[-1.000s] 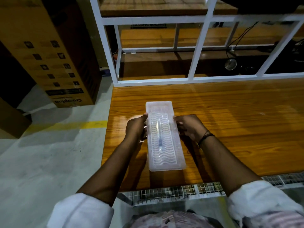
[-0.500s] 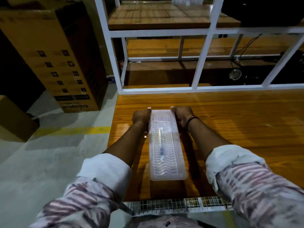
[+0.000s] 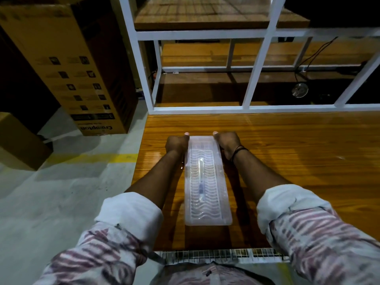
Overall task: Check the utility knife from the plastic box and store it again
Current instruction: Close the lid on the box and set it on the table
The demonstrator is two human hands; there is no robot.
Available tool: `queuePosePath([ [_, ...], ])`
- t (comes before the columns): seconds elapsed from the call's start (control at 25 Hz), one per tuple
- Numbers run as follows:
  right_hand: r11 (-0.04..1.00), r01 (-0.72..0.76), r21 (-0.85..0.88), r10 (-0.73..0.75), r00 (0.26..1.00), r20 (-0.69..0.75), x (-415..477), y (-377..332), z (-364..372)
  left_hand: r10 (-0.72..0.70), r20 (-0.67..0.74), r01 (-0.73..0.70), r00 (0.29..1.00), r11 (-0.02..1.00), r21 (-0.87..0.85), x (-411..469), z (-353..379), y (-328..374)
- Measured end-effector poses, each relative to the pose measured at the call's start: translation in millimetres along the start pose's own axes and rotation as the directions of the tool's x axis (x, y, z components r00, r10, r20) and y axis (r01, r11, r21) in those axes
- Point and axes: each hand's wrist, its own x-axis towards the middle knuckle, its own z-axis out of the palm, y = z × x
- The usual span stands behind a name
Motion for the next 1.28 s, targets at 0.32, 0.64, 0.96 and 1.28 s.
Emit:
queuePosePath([
  [0.32, 0.992, 0.106, -0.064, -0.109, 0.993, -0.049, -40, -3, -11, -0.029, 0.069, 0.034, 0.997, 0.997, -0.069, -7, -9, -3],
  [0.64, 0.995, 0.060, 0.074, -0.062, 0.997, 0.036, -129, 34, -42, -0.086, 0.227, 0.135, 0.970, 0.969, -0.205, -83, -41, -52],
  [0.96, 0.994, 0.096, -0.058, -0.099, 0.994, -0.043, -145, 52, -37, -0.010, 0.246, 0.061, 0.969, 0.978, -0.201, -105, -47, -58],
  [1.28, 0.951, 0.185, -0.249, -0.227, 0.962, -0.151, -153, 49, -31, 0.032, 0.265, 0.022, 0.964, 0.980, -0.198, -101, -44, -64],
])
